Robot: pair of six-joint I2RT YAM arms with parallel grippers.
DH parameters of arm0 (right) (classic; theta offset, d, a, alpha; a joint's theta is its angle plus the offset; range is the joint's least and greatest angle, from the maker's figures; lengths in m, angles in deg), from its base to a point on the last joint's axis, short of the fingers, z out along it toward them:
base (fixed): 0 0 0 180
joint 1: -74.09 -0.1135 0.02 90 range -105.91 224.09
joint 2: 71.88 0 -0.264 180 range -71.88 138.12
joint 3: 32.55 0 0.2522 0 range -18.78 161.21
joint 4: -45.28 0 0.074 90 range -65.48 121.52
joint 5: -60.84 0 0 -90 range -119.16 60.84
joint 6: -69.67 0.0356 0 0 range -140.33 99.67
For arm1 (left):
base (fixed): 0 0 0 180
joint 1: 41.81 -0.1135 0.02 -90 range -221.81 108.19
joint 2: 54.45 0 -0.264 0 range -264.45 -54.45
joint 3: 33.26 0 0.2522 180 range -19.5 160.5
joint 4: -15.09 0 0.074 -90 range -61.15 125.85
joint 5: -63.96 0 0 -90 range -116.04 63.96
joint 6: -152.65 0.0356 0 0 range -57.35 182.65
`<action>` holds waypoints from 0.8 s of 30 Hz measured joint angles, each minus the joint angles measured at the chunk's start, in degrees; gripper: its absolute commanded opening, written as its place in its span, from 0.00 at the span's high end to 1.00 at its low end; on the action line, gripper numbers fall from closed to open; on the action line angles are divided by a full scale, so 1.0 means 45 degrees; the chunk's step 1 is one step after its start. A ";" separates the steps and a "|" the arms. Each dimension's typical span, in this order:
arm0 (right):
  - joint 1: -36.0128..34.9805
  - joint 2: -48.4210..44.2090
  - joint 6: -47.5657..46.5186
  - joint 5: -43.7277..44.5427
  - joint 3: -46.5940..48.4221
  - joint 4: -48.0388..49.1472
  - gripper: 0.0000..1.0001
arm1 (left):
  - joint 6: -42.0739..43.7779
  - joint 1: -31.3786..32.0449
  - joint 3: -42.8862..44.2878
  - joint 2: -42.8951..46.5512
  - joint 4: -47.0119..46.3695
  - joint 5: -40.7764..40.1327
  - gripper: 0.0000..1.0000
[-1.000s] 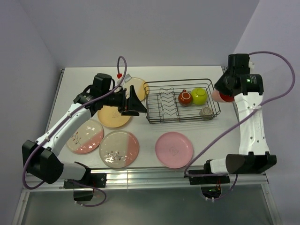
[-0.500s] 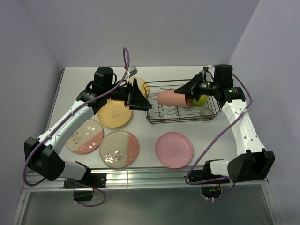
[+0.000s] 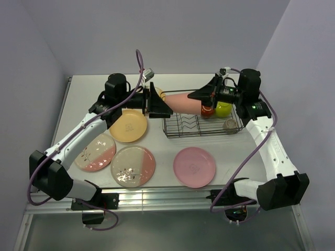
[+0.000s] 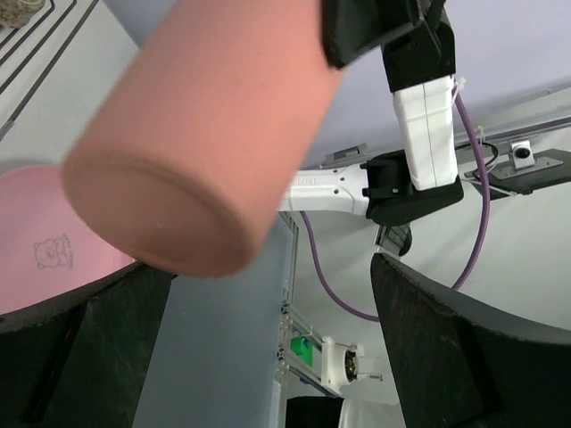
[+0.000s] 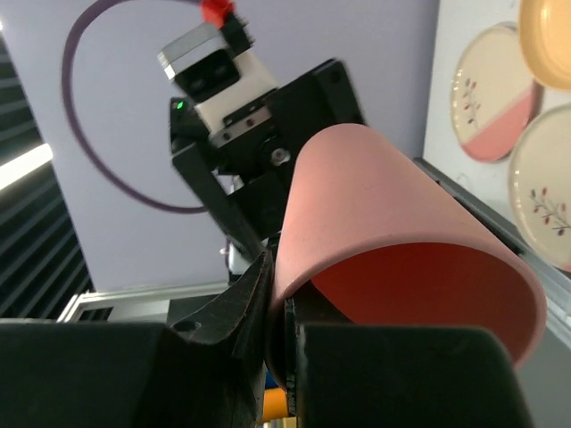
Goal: Load the mixed dishes into the dish rack
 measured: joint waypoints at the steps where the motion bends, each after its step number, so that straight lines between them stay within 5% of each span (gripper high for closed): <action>1: 0.0000 -0.0097 0.0189 -0.0058 -0.0073 0.0170 1.00 | -0.0063 0.0029 0.0005 -0.0058 -0.0044 -0.0058 0.01; 24: -0.0083 -0.1865 0.2191 -0.1467 -0.2511 0.2526 1.00 | -0.2769 0.0442 0.0491 -0.1020 -0.2497 -0.0573 0.04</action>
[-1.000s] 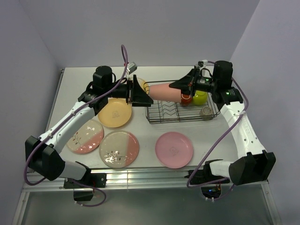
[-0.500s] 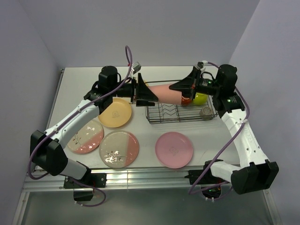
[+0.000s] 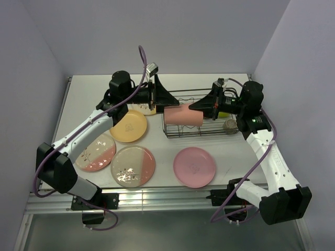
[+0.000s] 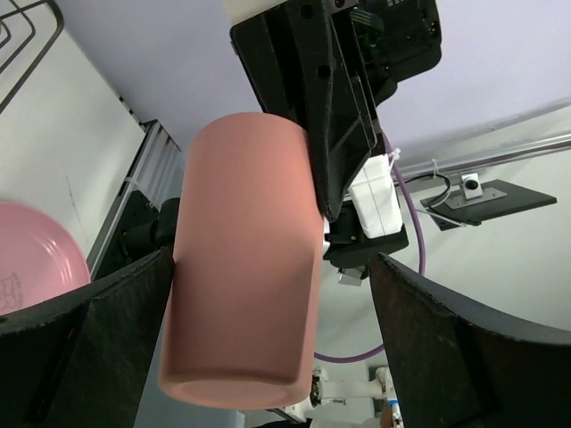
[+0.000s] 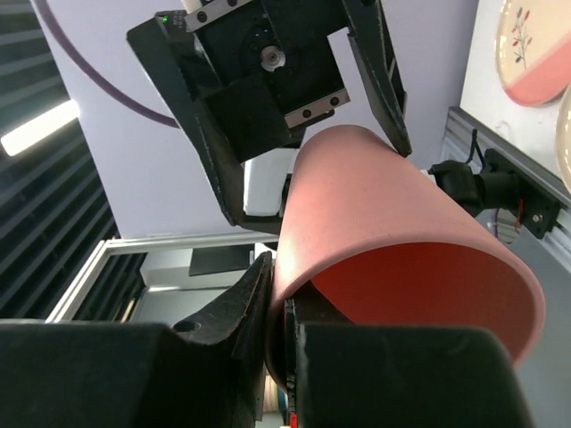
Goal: Load the mixed dishes into the dish rack
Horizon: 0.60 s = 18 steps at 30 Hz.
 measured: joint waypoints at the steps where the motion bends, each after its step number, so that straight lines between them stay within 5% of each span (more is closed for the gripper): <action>1: 0.0000 0.0000 0.0097 -0.0019 -0.0010 0.0136 1.00 | -0.0107 0.0015 0.0000 0.0000 -0.0121 -0.0005 0.04; 18: 0.0257 -0.0019 0.1622 0.0068 -0.0170 0.2166 1.00 | -0.0510 0.0432 -0.0495 0.0447 -0.0549 -0.0010 0.05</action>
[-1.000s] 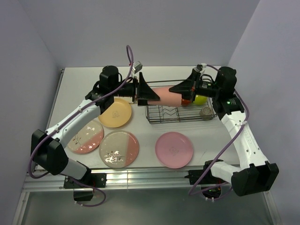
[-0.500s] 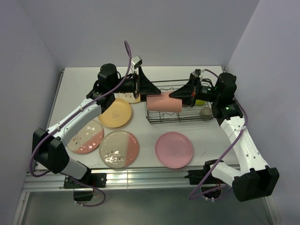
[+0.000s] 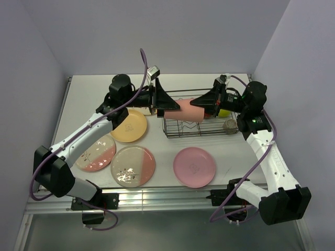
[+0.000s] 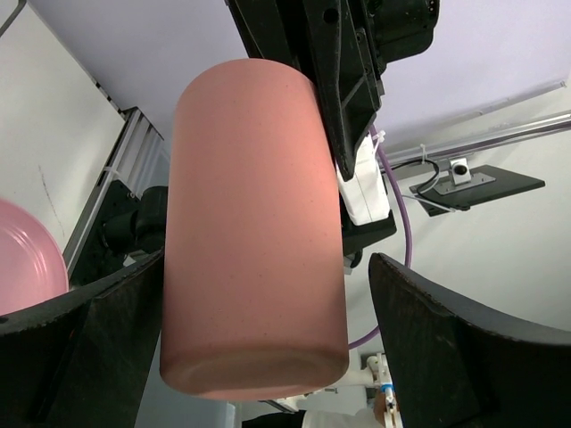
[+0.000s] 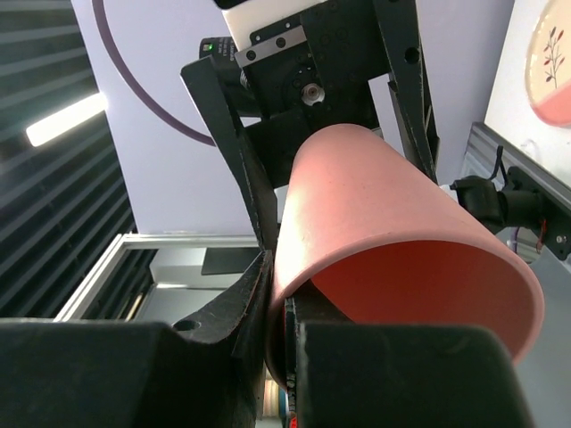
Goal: Load the mixed dishes into the dish rack
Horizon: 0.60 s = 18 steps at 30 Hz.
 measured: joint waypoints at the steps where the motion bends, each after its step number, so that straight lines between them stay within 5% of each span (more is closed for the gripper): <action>1: 0.0000 -0.0010 0.0024 -0.0005 0.0000 0.0034 1.00 | 0.0015 -0.0005 0.0005 0.0034 0.0039 -0.0005 0.05; 6: 0.0000 -0.0131 -0.0015 0.0058 -0.0005 -0.0068 1.00 | 0.0049 0.0000 0.0049 0.0029 0.0228 0.0005 0.07; 11: 0.0000 -0.0447 -0.0063 0.0267 -0.0146 -0.0083 1.00 | 0.0044 0.0000 0.0175 0.0029 0.0389 0.0019 0.19; 14: 0.0005 -0.0631 -0.0243 0.0345 -0.0194 -0.0199 1.00 | 0.0024 0.0000 0.0185 0.0000 0.0491 0.0063 0.45; 17: 0.0010 -0.0695 -0.0544 0.0413 -0.0189 -0.0486 0.94 | 0.0078 0.0010 0.0243 -0.0049 0.0573 0.0078 0.98; 18: 0.0010 -0.0724 -0.0661 0.0486 -0.0194 -0.0627 0.88 | 0.0141 0.0010 0.0306 -0.0112 0.0675 0.0083 1.00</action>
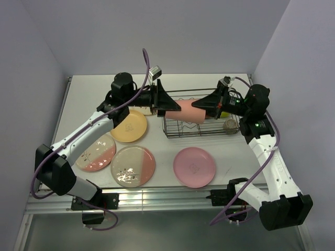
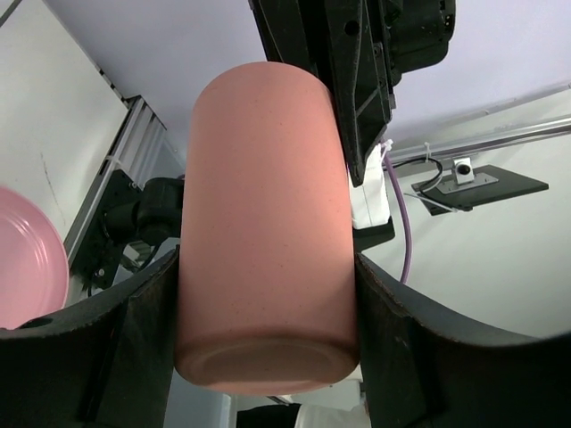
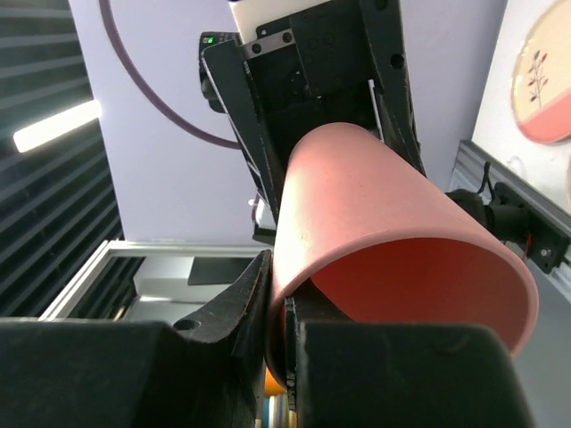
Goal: Load the mixed dishes into the dish rack
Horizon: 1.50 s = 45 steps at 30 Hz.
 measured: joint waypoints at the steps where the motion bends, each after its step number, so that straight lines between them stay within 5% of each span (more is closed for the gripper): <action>1: 0.0015 -0.0015 -0.0136 0.0058 0.0015 -0.0194 0.82 | 0.0112 0.0000 0.0121 -0.0102 0.0160 0.0029 1.00; 2: 0.0049 -0.0029 -0.0325 0.0141 0.0049 -0.0457 0.65 | 0.0233 0.0000 0.0248 -0.0170 0.0345 0.0044 1.00; 8: 0.0248 0.0238 -0.3827 0.1010 0.1739 -0.5605 0.17 | 0.1851 0.0005 0.1972 -0.0869 0.2793 -0.0763 1.00; 14: 0.0719 0.1355 -0.9277 0.5843 0.7480 -1.3546 0.17 | 0.4988 0.0311 0.5814 -0.2574 0.6713 -0.2749 1.00; 19: 0.0738 -0.0087 -1.0948 0.9112 0.8777 -1.6092 0.20 | 0.7281 0.1039 0.8646 -0.4682 0.9384 -0.5659 1.00; 30: 0.0743 -0.3585 -1.1035 1.0584 0.7800 -1.7913 0.21 | 0.9238 0.3177 1.2070 -0.8879 1.2288 -1.1288 1.00; 45: 0.0743 -0.3303 -1.1181 1.0894 0.7373 -1.8000 0.21 | 0.9491 0.4274 1.3265 -1.0924 1.2395 -1.2468 1.00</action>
